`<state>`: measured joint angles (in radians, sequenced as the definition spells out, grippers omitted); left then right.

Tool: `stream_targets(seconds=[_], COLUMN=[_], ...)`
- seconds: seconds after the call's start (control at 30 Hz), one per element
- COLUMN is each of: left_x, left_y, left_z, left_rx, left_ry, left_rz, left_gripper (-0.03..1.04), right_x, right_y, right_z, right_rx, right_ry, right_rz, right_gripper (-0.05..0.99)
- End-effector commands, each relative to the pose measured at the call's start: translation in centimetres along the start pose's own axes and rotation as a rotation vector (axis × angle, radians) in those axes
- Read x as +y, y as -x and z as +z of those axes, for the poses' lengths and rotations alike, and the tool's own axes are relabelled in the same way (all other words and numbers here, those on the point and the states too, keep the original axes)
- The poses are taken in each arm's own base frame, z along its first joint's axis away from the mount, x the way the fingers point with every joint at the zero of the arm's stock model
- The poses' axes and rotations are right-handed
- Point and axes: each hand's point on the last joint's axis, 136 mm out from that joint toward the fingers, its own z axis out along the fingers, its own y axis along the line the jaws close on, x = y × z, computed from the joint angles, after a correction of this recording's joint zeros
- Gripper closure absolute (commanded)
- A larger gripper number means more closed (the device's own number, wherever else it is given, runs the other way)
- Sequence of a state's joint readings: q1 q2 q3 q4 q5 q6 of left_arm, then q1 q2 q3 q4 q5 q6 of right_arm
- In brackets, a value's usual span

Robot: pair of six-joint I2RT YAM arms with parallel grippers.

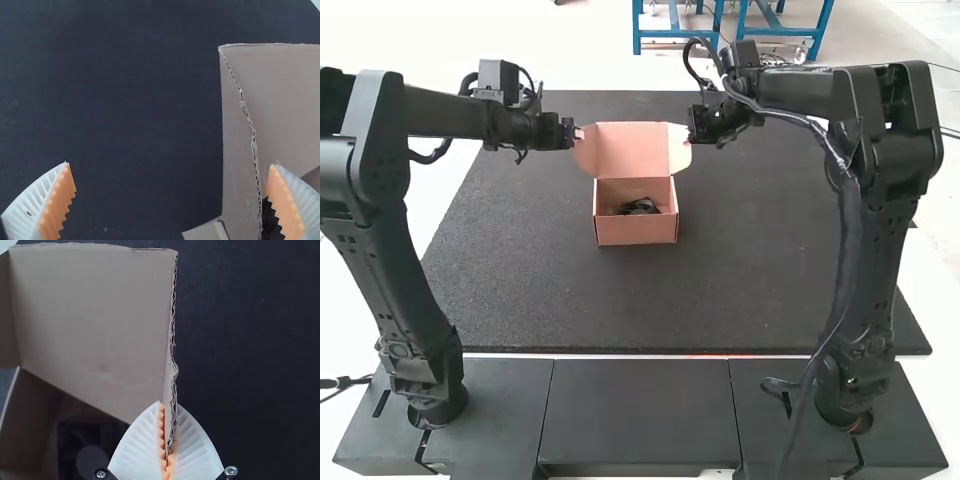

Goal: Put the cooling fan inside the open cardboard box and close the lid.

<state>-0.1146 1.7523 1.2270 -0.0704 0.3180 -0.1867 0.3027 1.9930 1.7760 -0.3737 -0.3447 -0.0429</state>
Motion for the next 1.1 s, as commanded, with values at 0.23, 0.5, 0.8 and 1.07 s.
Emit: stream_targets(seconds=[0.23, 0.5, 0.8, 1.07], left_x=[-1.0, -2.5, -4.2, -4.1], left_y=[4.0, 3.6, 2.8, 2.2], left_z=[-1.9, -1.4, -1.1, -0.9], left_rx=[-0.108, -0.099, -0.074, -0.061], left_ry=[-0.009, -0.049, -0.106, -0.104], left_rz=[0.048, 0.026, 0.006, 0.003], left_gripper=[0.18, 0.34, 0.53, 0.72], right_x=[0.8, 0.8, 0.8, 0.9], right_y=[-3.2, -3.3, -3.3, -3.4], right_z=[0.9, 0.9, 0.9, 1.0], right_rx=[0.082, 0.085, 0.085, 0.087], right_ry=[0.029, 0.031, 0.035, 0.038], right_rz=[0.007, 0.009, 0.009, 0.012], right_gripper=[0.95, 0.95, 0.95, 0.95])
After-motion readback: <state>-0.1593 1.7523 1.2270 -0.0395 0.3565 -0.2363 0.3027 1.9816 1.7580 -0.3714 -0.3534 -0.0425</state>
